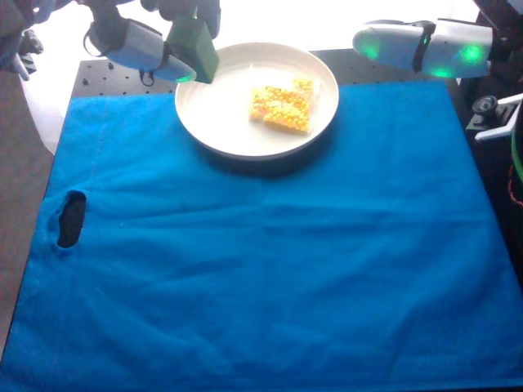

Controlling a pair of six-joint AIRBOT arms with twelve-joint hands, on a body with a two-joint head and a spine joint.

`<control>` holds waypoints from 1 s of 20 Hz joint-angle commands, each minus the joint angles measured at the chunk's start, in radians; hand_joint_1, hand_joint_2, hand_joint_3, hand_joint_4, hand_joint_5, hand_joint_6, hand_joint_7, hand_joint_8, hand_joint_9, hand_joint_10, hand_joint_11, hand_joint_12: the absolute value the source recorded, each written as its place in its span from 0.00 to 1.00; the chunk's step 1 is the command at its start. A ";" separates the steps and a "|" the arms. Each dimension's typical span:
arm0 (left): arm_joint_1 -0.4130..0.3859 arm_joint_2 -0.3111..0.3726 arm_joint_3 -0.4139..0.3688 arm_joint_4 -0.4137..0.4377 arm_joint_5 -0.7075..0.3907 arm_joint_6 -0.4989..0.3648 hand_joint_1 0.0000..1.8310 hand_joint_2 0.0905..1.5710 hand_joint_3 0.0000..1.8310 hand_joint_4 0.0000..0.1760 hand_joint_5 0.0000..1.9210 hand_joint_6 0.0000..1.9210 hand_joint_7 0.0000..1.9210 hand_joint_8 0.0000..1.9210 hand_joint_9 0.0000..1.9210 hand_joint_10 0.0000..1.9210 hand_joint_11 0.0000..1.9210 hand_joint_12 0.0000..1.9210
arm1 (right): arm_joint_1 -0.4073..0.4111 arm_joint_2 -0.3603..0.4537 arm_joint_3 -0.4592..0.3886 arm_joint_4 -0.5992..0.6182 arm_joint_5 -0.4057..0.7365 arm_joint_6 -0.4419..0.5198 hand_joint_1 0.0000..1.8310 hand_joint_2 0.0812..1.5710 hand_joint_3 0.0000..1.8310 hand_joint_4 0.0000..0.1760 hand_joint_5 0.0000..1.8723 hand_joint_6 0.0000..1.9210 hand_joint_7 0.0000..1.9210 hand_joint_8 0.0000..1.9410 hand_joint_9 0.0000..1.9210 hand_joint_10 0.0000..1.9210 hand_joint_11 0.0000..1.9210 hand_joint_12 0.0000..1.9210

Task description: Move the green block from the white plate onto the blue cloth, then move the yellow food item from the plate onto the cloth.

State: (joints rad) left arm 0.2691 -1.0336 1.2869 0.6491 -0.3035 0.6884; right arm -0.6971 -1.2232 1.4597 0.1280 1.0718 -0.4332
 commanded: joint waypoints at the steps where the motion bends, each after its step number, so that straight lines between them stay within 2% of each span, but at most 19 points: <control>1: -0.005 0.019 -0.009 -0.010 -0.117 0.004 0.60 0.71 0.00 0.00 0.49 0.54 0.41 0.34 0.34 0.50 0.24 0.62 | 0.017 0.002 -0.001 0.013 0.118 0.007 0.31 0.54 0.00 0.00 0.21 0.00 0.18 0.00 0.15 0.00 0.00 0.36; 2: 0.004 0.033 -0.024 -0.008 -0.131 0.004 0.61 0.71 0.00 0.00 0.49 0.54 0.40 0.37 0.37 0.46 0.26 0.52 | 0.017 0.002 -0.001 0.014 0.117 0.007 0.31 0.53 0.00 0.00 0.20 0.00 0.17 0.00 0.14 0.00 0.00 0.34; 3: 0.015 0.047 -0.040 -0.001 -0.141 0.004 0.61 0.71 0.00 0.00 0.49 0.54 0.40 0.47 0.36 0.65 0.33 0.71 | 0.017 0.002 -0.001 0.015 0.117 0.007 0.30 0.52 0.00 0.00 0.20 0.00 0.17 0.00 0.13 0.00 0.00 0.34; 4: 0.025 0.060 -0.058 0.010 -0.147 0.004 0.61 0.70 0.00 0.00 0.50 0.52 0.39 0.54 0.34 0.72 0.32 0.75 | 0.017 0.002 -0.001 0.016 0.117 0.007 0.31 0.51 0.00 0.00 0.19 0.00 0.16 0.00 0.11 0.00 0.00 0.32; 5: 0.038 0.076 -0.079 0.025 -0.154 0.004 0.61 0.69 0.00 0.00 0.52 0.49 0.39 0.57 0.34 0.76 0.32 0.80 | 0.017 0.002 -0.001 0.018 0.117 0.007 0.31 0.52 0.00 0.00 0.18 0.00 0.16 0.00 0.12 0.00 0.00 0.34; 7: 0.059 0.101 -0.114 0.051 -0.166 0.004 0.61 0.69 0.00 0.00 0.51 0.51 0.38 0.61 0.33 0.74 0.28 0.81 | 0.017 0.002 -0.001 0.019 0.117 0.007 0.31 0.52 0.00 0.00 0.18 0.00 0.17 0.00 0.12 0.00 0.00 0.35; 8: 0.076 0.117 -0.132 0.053 -0.183 0.004 0.61 0.68 0.00 0.00 0.53 0.48 0.40 0.61 0.35 0.73 0.31 0.79 | 0.017 0.002 -0.001 0.019 0.116 0.007 0.30 0.51 0.00 0.00 0.19 0.00 0.17 0.00 0.12 0.00 0.00 0.35; 9: 0.083 0.123 -0.139 0.052 -0.191 0.003 0.62 0.67 0.00 0.00 0.55 0.44 0.44 0.61 0.38 0.74 0.33 0.82 | 0.017 0.002 -0.001 0.019 0.116 0.007 0.31 0.51 0.00 0.00 0.18 0.00 0.17 0.00 0.12 0.00 0.00 0.35; 10: 0.099 0.136 -0.154 0.052 -0.206 0.000 0.62 0.67 0.00 0.00 0.55 0.44 0.44 0.61 0.38 0.74 0.33 0.82 | 0.017 0.002 -0.001 0.019 0.116 0.007 0.31 0.51 0.00 0.00 0.18 0.00 0.17 0.00 0.12 0.00 0.00 0.35; 11: 0.113 0.146 -0.165 0.053 -0.219 -0.008 0.67 0.71 0.00 0.00 0.52 0.39 0.46 0.69 0.38 0.72 0.33 0.85 | 0.017 0.002 -0.001 0.019 0.116 0.007 0.31 0.52 0.00 0.00 0.18 0.00 0.17 0.00 0.12 0.00 0.00 0.36; 12: 0.130 0.154 -0.172 0.053 -0.233 -0.020 0.67 0.73 0.00 0.00 0.48 0.41 0.45 0.74 0.38 0.65 0.30 0.82 | 0.017 0.002 -0.001 0.019 0.116 0.007 0.31 0.51 0.00 0.00 0.18 0.00 0.18 0.00 0.13 0.00 0.00 0.37; 13: 0.147 0.159 -0.175 0.076 -0.251 -0.065 0.61 0.72 0.00 0.00 0.47 0.54 0.41 0.66 0.37 0.64 0.27 0.82 | 0.017 0.002 -0.001 0.019 0.116 0.007 0.31 0.51 0.00 0.00 0.18 0.00 0.18 0.00 0.13 0.00 0.00 0.36; 14: 0.154 0.160 -0.171 0.112 -0.259 -0.127 0.59 0.74 0.00 0.00 0.45 0.61 0.40 0.64 0.36 0.65 0.23 0.82 | 0.017 0.002 -0.001 0.019 0.116 0.007 0.30 0.51 0.00 0.00 0.17 0.00 0.17 0.00 0.12 0.00 0.00 0.35; 15: 0.157 0.160 -0.168 0.170 -0.262 -0.206 0.58 0.73 0.00 0.00 0.46 0.59 0.42 0.60 0.37 0.70 0.21 0.87 | 0.017 0.002 -0.001 0.019 0.116 0.007 0.31 0.51 0.00 0.00 0.16 0.00 0.17 0.00 0.12 0.00 0.00 0.34; 16: 0.159 0.158 -0.167 0.221 -0.261 -0.264 0.66 0.72 0.00 0.00 0.49 0.45 0.48 0.66 0.41 0.66 0.27 0.83 | 0.017 0.002 -0.001 0.019 0.115 0.007 0.33 0.51 0.00 0.00 0.18 0.00 0.17 0.00 0.12 0.00 0.00 0.34; 17: 0.160 0.157 -0.167 0.257 -0.261 -0.302 0.66 0.72 0.00 0.00 0.49 0.45 0.48 0.66 0.41 0.66 0.27 0.83 | 0.017 0.002 -0.001 0.019 0.115 0.007 0.33 0.51 0.00 0.00 0.18 0.00 0.17 0.00 0.12 0.00 0.00 0.34; 18: 0.167 0.153 -0.169 0.272 -0.261 -0.314 0.69 0.70 0.00 0.00 0.51 0.39 0.52 0.62 0.47 0.51 0.31 0.76 | 0.017 0.002 -0.001 0.019 0.115 0.007 0.32 0.52 0.00 0.00 0.18 0.00 0.15 0.00 0.12 0.00 0.00 0.34; 19: 0.175 0.149 -0.169 0.273 -0.263 -0.314 0.69 0.69 0.00 0.00 0.53 0.35 0.53 0.61 0.51 0.51 0.35 0.75 | 0.017 0.002 -0.001 0.019 0.115 0.007 0.32 0.52 0.00 0.00 0.17 0.00 0.15 0.00 0.11 0.00 0.00 0.33; 20: 0.180 0.145 -0.169 0.273 -0.263 -0.314 0.69 0.69 0.00 0.00 0.53 0.35 0.53 0.61 0.51 0.51 0.35 0.75 | 0.017 0.002 0.000 0.019 0.115 0.007 0.32 0.52 0.00 0.00 0.17 0.00 0.15 0.00 0.11 0.00 0.00 0.33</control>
State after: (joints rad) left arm 0.4610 -0.8883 1.1194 0.9661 -0.4953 0.3733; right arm -0.6971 -1.2232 1.4582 0.1368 1.0706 -0.4332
